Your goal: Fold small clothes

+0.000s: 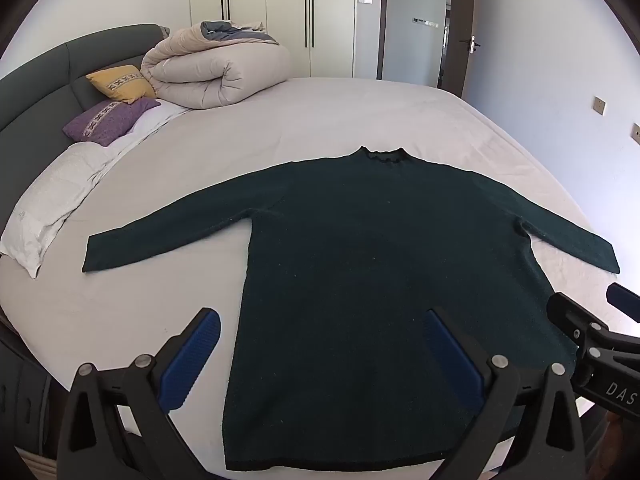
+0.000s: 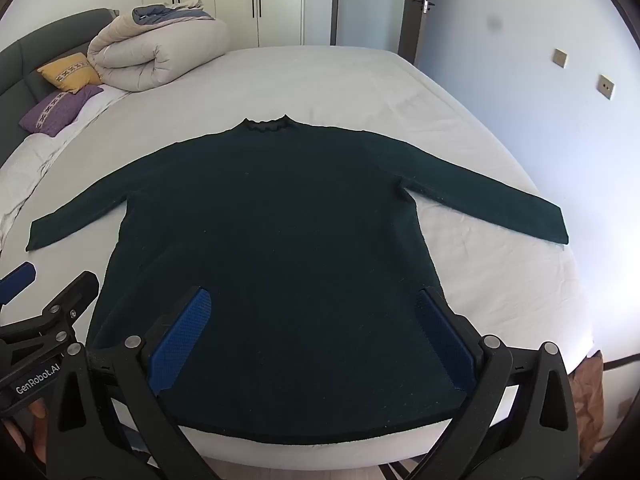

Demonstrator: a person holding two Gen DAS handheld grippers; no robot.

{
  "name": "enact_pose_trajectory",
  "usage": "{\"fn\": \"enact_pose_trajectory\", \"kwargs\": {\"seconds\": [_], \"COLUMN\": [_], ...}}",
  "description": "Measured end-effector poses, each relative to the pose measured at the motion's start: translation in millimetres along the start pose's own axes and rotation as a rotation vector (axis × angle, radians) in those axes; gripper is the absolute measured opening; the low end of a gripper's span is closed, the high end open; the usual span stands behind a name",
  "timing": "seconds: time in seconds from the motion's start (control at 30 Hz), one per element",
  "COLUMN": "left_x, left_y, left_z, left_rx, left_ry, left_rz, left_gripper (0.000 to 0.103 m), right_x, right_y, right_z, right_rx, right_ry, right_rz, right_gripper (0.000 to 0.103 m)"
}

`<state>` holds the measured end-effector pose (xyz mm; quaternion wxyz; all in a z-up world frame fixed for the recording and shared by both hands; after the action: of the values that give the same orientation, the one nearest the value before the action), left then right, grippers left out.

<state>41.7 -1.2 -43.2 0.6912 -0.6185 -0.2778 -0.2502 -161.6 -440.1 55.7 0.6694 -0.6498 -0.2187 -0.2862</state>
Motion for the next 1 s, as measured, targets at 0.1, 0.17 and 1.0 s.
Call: {"fn": "enact_pose_trajectory", "kwargs": {"seconds": [0.1, 0.17, 1.0], "left_x": [0.7, 1.3, -2.6], "left_y": [-1.4, -2.7, 1.1], "left_z": [-1.2, -1.6, -0.1], "left_rx": [-0.005, -0.013, 0.007], "left_ry": [-0.001, -0.003, 0.0], "left_rz": [-0.003, -0.004, 0.004], "left_gripper": [0.103, 0.103, 0.103], "right_x": [-0.8, -1.0, -1.9], "right_y": [0.5, 0.5, 4.1], "right_z": [-0.8, -1.8, -1.1], "right_rx": [-0.005, -0.006, 0.002], "right_ry": [0.0, 0.004, -0.002], "right_rz": [0.0, -0.001, 0.004], "right_gripper": [0.103, 0.103, 0.103]}}
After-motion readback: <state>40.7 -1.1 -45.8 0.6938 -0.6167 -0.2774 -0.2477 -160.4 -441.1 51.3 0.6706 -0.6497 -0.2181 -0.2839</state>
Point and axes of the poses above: each gripper's, at about its wrist camera, not at the fingertips, and y roughly the way its jaws point, z to its left, x to its top, the point moved 6 cm from there along y, roughly the way its jaws point, and after that the axes turned 7 degrees about x, right-handed, at the moved point
